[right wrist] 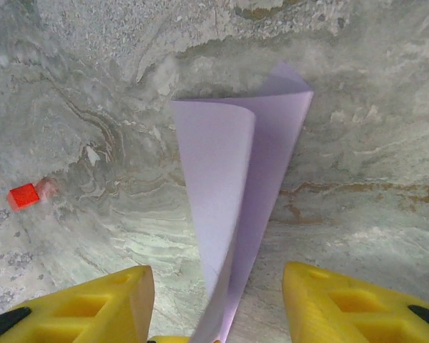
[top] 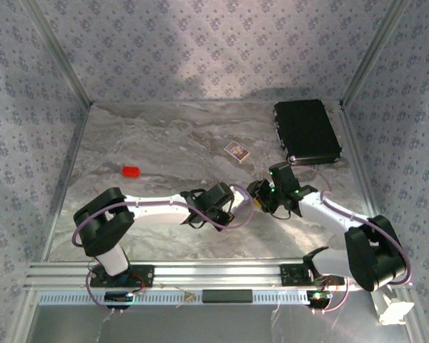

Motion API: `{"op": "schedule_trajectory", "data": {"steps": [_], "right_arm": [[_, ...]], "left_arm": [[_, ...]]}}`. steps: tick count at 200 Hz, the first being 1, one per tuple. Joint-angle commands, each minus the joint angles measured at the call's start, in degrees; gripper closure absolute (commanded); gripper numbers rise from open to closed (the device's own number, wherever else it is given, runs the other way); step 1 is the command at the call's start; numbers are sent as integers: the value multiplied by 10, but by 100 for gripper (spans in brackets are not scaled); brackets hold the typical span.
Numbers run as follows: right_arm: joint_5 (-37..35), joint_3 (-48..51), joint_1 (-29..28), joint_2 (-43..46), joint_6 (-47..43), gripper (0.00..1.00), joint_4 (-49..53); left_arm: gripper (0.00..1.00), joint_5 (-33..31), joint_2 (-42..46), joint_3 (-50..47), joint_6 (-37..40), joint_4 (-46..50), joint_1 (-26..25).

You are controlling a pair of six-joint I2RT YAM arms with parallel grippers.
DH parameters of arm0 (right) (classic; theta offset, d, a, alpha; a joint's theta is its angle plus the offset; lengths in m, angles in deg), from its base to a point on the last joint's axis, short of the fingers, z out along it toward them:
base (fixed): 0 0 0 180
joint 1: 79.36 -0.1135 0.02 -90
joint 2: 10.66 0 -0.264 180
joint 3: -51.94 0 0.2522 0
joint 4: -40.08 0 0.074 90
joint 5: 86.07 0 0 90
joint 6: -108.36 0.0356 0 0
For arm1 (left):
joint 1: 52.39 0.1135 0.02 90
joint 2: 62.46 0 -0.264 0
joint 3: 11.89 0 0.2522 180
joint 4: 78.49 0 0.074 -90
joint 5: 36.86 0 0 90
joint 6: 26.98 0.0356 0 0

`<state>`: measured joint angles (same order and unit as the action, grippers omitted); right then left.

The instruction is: Fold a paper plane with a square sheet of paper (pick it up from the middle)

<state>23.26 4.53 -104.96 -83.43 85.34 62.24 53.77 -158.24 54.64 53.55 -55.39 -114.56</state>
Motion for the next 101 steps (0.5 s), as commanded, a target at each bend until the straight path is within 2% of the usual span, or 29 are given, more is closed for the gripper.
{"op": "schedule_trajectory", "data": {"steps": [1, 30, 101], "right_arm": [[10, -25, -7, -14, 7, 50, 14], [23, -28, -14, -36, 9, 54, -2], [33, -25, -20, -50, 18, 80, -7]], "left_arm": [[94, -38, -9, 21, 22, 27, -8], [95, -55, -10, 21, 29, 30, -14], [94, -91, -11, 21, 41, 37, -26]]}}
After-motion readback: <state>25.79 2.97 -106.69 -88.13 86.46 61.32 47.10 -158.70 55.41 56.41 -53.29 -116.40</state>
